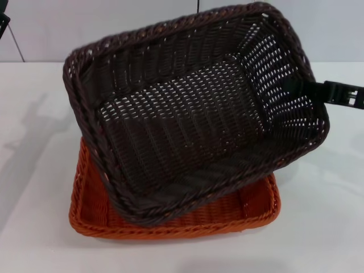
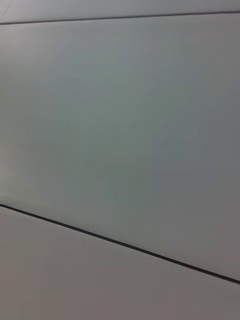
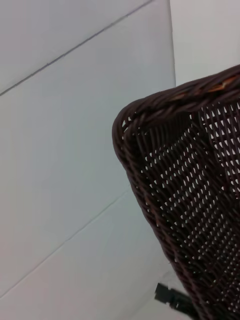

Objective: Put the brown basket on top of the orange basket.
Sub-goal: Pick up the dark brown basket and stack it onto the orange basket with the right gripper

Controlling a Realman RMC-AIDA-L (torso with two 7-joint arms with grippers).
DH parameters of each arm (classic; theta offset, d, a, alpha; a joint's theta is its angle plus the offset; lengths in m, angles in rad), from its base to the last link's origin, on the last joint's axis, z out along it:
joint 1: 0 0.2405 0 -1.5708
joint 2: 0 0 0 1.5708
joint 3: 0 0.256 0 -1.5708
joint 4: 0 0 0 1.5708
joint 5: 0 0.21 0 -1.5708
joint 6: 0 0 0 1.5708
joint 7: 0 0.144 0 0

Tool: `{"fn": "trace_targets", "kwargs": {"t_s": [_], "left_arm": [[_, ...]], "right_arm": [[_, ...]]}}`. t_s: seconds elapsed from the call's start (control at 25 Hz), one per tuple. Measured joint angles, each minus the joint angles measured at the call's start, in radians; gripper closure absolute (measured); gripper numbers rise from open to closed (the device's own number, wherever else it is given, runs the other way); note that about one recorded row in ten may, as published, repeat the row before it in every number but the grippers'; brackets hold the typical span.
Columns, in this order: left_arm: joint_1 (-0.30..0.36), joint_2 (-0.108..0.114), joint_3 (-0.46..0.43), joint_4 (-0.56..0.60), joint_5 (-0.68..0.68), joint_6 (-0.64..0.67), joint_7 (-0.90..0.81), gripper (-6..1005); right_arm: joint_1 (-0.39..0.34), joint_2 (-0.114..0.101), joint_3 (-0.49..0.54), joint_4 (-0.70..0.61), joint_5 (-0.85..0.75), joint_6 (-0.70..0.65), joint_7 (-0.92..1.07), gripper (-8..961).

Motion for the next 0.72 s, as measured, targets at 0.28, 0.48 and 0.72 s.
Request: {"fn": "trace_targets", "kwargs": {"t_s": [0.28,0.48,0.72], "left_arm": [[0.001,0.000,-0.002,-0.011,-0.001,-0.003,0.015,196],[0.000,0.000,-0.003,-0.013,-0.001,-0.004,0.025,196],[-0.001,0.000,-0.001,-0.014,0.000,-0.005,0.025,197]], "right_arm": [[-0.065,0.000,-0.137,-0.059,0.027,0.105,-0.015,803],[-0.070,0.002,-0.158,-0.059,0.034,0.116,-0.017,802],[-0.100,0.003,-0.216,-0.054,0.081,0.207,-0.034,802]]}}
